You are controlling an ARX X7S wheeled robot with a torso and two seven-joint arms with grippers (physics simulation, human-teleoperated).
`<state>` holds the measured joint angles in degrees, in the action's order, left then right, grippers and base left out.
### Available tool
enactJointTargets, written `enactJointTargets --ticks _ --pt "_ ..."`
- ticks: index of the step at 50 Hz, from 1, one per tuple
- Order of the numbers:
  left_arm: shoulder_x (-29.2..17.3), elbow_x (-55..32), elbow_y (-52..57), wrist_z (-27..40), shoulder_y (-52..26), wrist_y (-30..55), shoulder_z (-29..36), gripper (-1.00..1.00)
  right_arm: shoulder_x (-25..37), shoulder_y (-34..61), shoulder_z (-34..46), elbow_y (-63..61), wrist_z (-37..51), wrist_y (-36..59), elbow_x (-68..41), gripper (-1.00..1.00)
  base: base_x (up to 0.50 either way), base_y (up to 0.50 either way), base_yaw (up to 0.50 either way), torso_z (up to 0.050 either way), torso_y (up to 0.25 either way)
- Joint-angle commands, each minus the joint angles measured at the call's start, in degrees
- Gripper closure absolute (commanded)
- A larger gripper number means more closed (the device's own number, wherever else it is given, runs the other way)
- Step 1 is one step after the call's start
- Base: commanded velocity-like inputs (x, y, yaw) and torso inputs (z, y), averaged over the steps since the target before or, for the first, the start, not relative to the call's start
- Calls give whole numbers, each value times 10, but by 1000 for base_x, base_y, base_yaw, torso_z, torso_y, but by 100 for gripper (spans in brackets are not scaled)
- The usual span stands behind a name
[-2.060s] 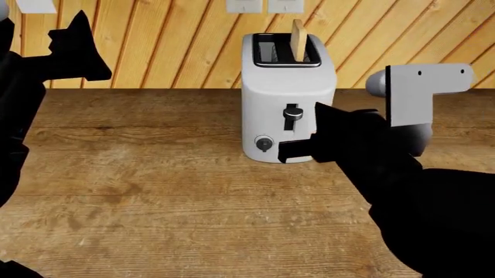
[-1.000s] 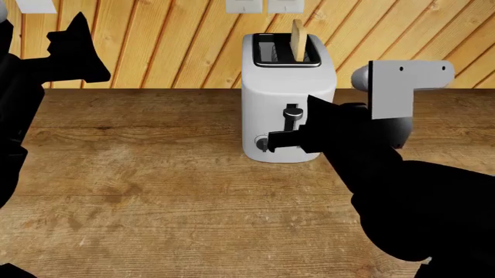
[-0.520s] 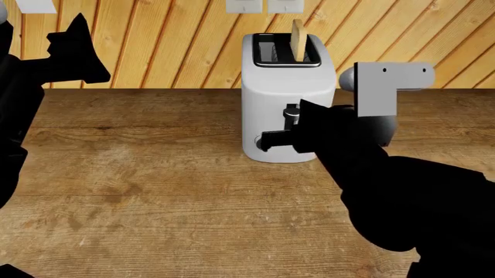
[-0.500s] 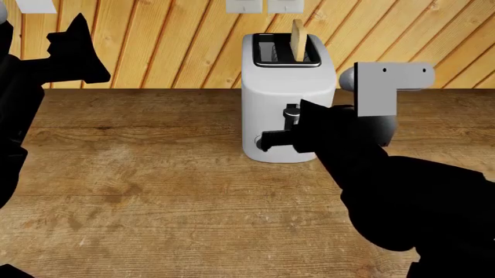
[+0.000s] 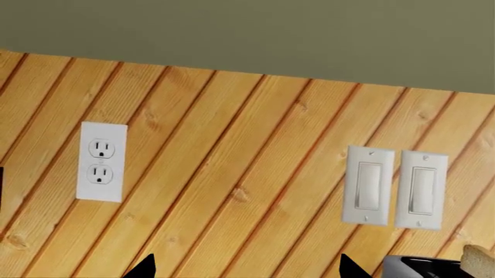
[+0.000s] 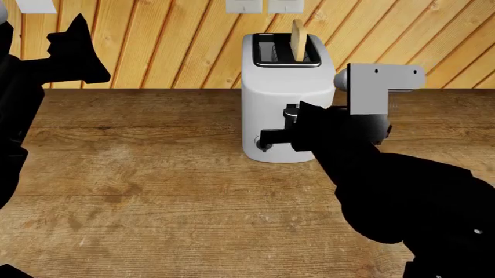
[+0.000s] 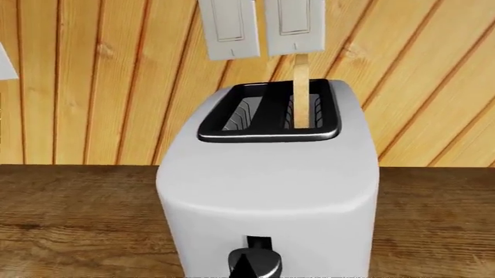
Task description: Push down the lever of the toaster to turn it on.
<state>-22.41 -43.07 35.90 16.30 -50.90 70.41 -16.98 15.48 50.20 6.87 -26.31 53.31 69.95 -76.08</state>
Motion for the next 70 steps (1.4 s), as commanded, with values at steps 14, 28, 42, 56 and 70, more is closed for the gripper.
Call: enactJointTargets --ticks 14,28,42,56,70 --pt "-3 -7 -3 7 0 -2 0 -100 0 8 28 42 -15 -26 45 100 0 0 0 0 0" --pt "-5 -9 -4 9 2 -7 3 -100 3 9 43 56 -32 -38 60 100 0 0 0 0 0" --pt "-7 -12 -6 12 3 -10 5 -100 6 2 56 64 -38 -42 64 100 0 0 0 0 0" --pt "-9 -19 -4 17 2 -8 3 -100 11 3 69 80 -48 -56 85 100 0 0 0 0 0" --pt "-11 -22 -6 19 2 -11 3 -100 9 20 87 98 -65 -64 98 100 0 0 0 0 0"
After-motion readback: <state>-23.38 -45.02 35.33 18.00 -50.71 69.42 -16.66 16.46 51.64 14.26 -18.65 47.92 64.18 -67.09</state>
